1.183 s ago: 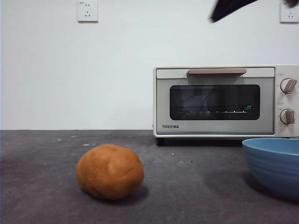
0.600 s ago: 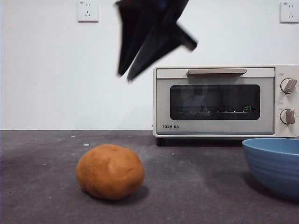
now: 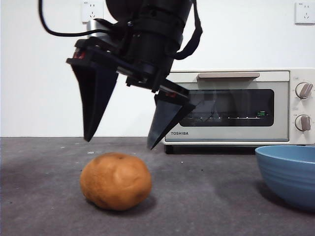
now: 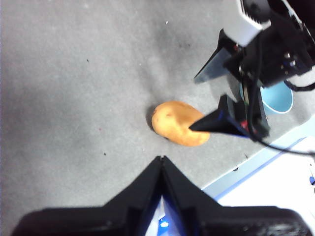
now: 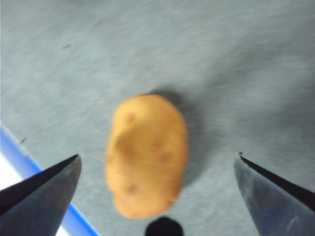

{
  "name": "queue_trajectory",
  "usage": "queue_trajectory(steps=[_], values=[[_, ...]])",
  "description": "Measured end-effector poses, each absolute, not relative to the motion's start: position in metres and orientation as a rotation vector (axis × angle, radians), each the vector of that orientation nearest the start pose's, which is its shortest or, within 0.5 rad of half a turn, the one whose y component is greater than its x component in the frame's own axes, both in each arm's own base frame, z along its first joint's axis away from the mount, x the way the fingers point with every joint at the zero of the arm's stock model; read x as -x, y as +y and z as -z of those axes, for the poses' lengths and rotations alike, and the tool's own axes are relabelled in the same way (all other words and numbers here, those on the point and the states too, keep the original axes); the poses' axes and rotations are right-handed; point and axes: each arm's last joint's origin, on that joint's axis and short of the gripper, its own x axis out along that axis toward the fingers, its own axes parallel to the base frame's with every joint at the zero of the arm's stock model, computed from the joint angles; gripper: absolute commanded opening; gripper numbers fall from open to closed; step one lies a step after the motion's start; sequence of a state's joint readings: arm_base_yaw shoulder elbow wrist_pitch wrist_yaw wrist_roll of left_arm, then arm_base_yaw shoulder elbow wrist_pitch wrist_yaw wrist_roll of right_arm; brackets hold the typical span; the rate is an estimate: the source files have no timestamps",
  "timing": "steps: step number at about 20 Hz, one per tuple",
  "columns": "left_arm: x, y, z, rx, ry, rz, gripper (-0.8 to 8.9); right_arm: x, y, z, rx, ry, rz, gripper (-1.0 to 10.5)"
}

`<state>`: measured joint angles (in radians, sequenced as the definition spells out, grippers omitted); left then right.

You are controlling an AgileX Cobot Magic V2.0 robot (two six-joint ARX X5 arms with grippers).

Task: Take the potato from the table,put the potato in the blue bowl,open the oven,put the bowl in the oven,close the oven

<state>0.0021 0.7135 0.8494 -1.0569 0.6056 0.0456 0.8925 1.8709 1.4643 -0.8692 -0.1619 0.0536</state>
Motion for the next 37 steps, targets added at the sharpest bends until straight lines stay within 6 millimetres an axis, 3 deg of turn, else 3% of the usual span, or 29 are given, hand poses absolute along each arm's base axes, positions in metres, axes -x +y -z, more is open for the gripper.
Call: queue_trajectory(steps=[6,7,8,10,11,18,23,27,33,37], values=[[-0.118,-0.016,-0.293,0.232,0.907,0.586,-0.05,-0.232,0.306,-0.193,0.475,1.332,-0.863,7.8],[-0.118,-0.016,-0.292,0.230,0.908,0.586,-0.05,-0.232,0.307,-0.189,0.482,1.343,-0.858,7.0],[-0.118,-0.016,-0.292,0.229,0.909,0.587,-0.05,-0.232,0.308,-0.185,0.486,1.352,-0.856,5.4],[-0.118,-0.016,-0.292,0.228,0.908,0.588,-0.05,-0.231,0.309,-0.184,0.496,1.350,-0.851,0.9],[-0.118,-0.016,-0.292,0.227,0.908,0.588,-0.05,-0.230,0.310,-0.184,0.500,1.349,-0.853,-0.1],[-0.118,-0.016,-0.292,0.227,0.909,0.588,-0.05,-0.228,0.309,-0.188,0.512,1.383,-0.840,0.0],[-0.118,-0.016,-0.292,0.221,0.908,0.591,-0.05,-0.232,0.305,-0.231,0.564,1.440,-0.793,0.0],[-0.118,-0.016,-0.292,0.220,0.907,0.591,-0.05,-0.223,0.291,-0.286,0.592,1.327,-0.782,0.0],[-0.118,-0.016,-0.292,0.215,0.905,0.594,-0.05,-0.212,0.221,-0.357,0.551,1.165,-0.633,0.0],[-0.118,-0.016,-0.292,0.215,0.906,0.594,-0.05,-0.204,0.156,-0.366,0.427,1.119,-0.513,0.0]])
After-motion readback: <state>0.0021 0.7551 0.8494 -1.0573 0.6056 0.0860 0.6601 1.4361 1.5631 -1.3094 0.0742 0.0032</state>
